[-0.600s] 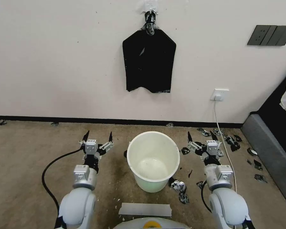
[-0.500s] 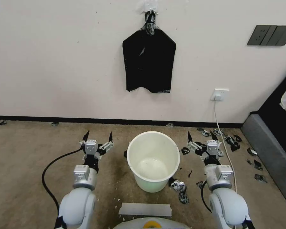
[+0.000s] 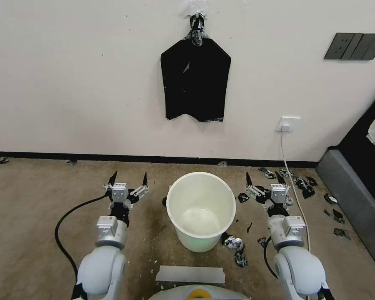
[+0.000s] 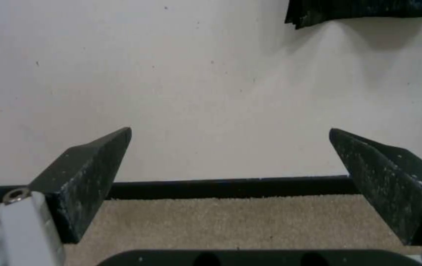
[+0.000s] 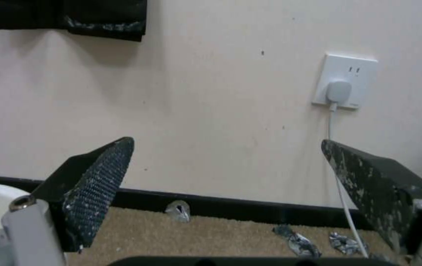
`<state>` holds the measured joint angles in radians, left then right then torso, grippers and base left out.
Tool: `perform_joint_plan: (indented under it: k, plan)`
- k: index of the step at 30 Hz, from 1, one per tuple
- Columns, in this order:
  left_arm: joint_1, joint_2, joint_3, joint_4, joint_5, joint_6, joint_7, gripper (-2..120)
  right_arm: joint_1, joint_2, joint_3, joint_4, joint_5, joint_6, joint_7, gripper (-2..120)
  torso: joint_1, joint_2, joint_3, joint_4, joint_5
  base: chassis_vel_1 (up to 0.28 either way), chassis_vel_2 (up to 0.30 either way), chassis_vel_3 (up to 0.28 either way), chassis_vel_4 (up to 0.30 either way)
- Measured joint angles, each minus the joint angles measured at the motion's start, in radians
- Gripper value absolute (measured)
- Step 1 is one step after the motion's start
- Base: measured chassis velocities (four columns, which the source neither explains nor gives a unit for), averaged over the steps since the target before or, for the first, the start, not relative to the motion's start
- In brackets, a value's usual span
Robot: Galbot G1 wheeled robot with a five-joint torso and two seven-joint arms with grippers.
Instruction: Place a trash bag onto the trash bin.
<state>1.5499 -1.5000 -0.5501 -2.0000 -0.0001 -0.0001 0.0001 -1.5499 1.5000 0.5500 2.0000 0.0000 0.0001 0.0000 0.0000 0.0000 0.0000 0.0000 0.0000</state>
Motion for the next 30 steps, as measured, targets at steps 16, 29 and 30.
perform_joint_plan:
  k: [16, 29, 30]
  plan:
    - [0.004, 0.002, -0.007, -0.001, -0.006, 0.0, 0.002, 100, 0.0, -0.01, -0.004, 0.007, 0.002, -0.01, 0.004, 100, 0.0, 0.0, 0.0, -0.0002, 0.0001, 0.0, 0.0, 0.0, 0.0]
    - [0.156, 0.1, -0.302, -0.115, -0.266, -0.045, 0.063, 100, 0.02, -0.233, -0.132, 0.222, 0.149, -0.204, 0.11, 100, 0.0, 0.0, 0.0, 0.0001, -0.0001, 0.0, 0.0, 0.0, 0.0]
    - [0.17, 0.111, -0.332, -0.127, -0.292, -0.05, 0.069, 100, 0.03, -0.236, -0.137, 0.218, 0.166, -0.191, 0.106, 100, 0.0, 0.0, 0.0, 0.0001, 0.0, 0.0, 0.0, 0.0, 0.0]
